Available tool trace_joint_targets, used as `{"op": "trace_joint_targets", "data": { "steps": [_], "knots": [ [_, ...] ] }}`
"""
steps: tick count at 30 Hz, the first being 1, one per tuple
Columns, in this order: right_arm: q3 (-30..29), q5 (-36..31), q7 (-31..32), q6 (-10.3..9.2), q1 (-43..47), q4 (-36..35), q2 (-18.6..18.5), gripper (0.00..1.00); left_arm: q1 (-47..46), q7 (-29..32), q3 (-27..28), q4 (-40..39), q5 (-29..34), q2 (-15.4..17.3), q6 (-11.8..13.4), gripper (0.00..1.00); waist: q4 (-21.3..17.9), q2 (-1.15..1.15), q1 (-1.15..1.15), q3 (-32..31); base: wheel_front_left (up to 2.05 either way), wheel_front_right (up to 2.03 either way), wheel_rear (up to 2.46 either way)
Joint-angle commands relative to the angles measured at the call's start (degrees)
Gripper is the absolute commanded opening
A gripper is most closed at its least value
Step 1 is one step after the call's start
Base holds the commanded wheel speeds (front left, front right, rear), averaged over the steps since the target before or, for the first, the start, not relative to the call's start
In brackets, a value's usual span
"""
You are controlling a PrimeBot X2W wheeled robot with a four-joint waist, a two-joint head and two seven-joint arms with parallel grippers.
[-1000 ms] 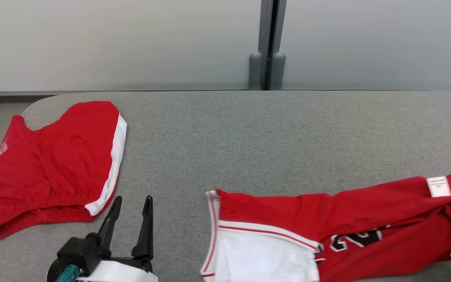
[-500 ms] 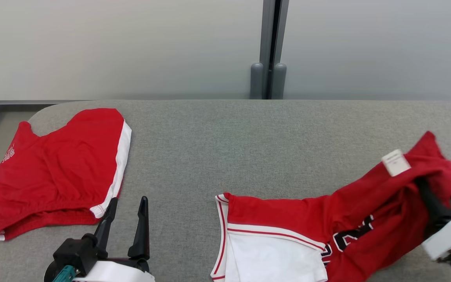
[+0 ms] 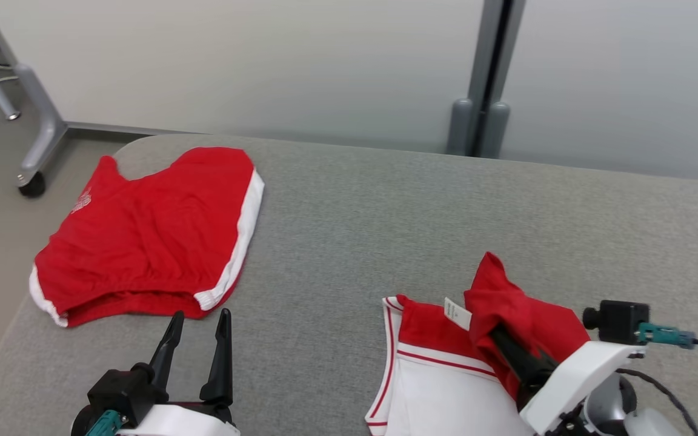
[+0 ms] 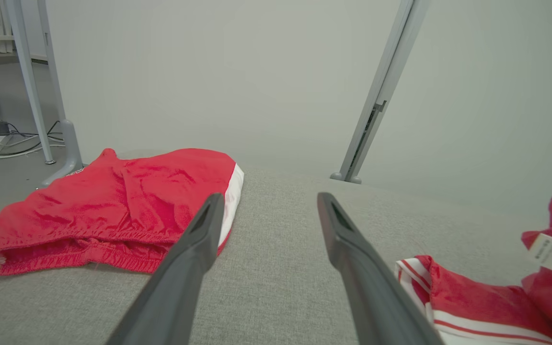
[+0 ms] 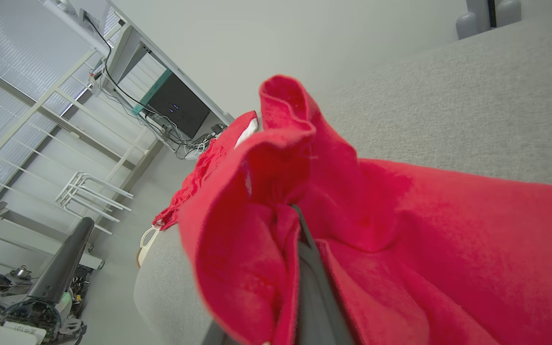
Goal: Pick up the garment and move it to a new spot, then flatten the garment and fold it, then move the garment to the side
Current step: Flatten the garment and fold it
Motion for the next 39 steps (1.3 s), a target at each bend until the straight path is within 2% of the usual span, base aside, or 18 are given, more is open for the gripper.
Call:
{"op": "trace_joint_targets", "data": {
  "steps": [1, 7, 11, 12, 13, 14, 20, 28, 33, 39],
  "knots": [
    [0.86, 0.23, -0.67, 0.03, -1.12, 2.18, 0.41, 0.0, -0.93, -0.1, -0.01, 0.37, 0.23, 0.26, -0.18, 1.0, 1.97, 0.0, 0.0, 0.29, 0.0, 0.0, 0.0],
    [5.35, 2.81, -1.65, 0.03, -3.95, 9.59, 2.86, 0.0, -1.36, 0.0, -0.35, 0.94, 0.16, 0.34, -0.46, 1.0, 4.83, 0.0, 0.0, 0.74, 0.0, 0.0, 0.0],
    [7.69, 3.37, -2.73, 0.03, -5.37, 13.85, 3.14, 0.0, -1.38, -0.02, -0.31, 1.26, -0.11, 0.38, -0.52, 1.0, 5.45, 0.0, 0.0, 0.94, 0.0, 0.0, 0.0],
    [8.28, 3.51, -2.86, 0.03, -5.68, 14.95, 3.31, 0.44, -1.38, -0.03, -0.36, 1.4, -0.13, 0.35, -0.55, 1.0, 5.5, 0.0, 0.0, 0.91, 0.0, 0.0, 0.0],
    [8.83, 3.57, -3.03, 0.03, -6.11, 15.81, 3.48, 0.95, -1.35, -0.03, -0.38, 1.51, -0.19, 0.35, -0.54, 1.0, 5.48, 0.0, 0.0, 0.88, 0.0, 0.0, 0.0],
    [9.3, 3.81, -3.27, 0.03, -6.54, 16.38, 3.59, 1.0, -1.28, -0.03, -0.38, 1.6, -0.28, 0.34, -0.5, 1.0, 5.37, 0.0, 0.0, 0.82, 0.0, 0.0, 0.0],
    [11.15, 4.47, -5.77, 0.03, -7.88, 15.13, 1.64, 1.0, -0.77, -0.06, -0.05, 1.88, -0.62, 0.58, -0.21, 1.0, 3.38, 0.0, 0.0, -0.08, 0.0, 0.0, 0.0],
    [8.73, 6.21, -7.14, 0.03, -6.96, 7.67, -4.56, 1.0, 0.47, -0.14, 0.93, 1.42, -1.04, 0.64, 0.25, 1.0, -0.29, 0.0, 0.0, -0.89, 0.0, 0.0, 0.0],
    [4.18, 8.74, -6.94, 0.03, -4.74, 2.67, -9.64, 1.0, 0.74, -0.19, 1.03, 1.28, -0.86, 0.15, 0.27, 1.0, -2.03, 0.0, 0.0, -1.12, 0.0, 0.0, 0.0],
    [-4.18, 5.3, -12.36, 0.03, -1.93, 1.93, -13.66, 1.0, 0.81, -0.2, 1.31, 1.12, -0.56, -0.36, 0.1, 1.0, -2.71, 0.0, 0.0, -1.14, 0.0, 0.0, 0.0]
  ]
}}
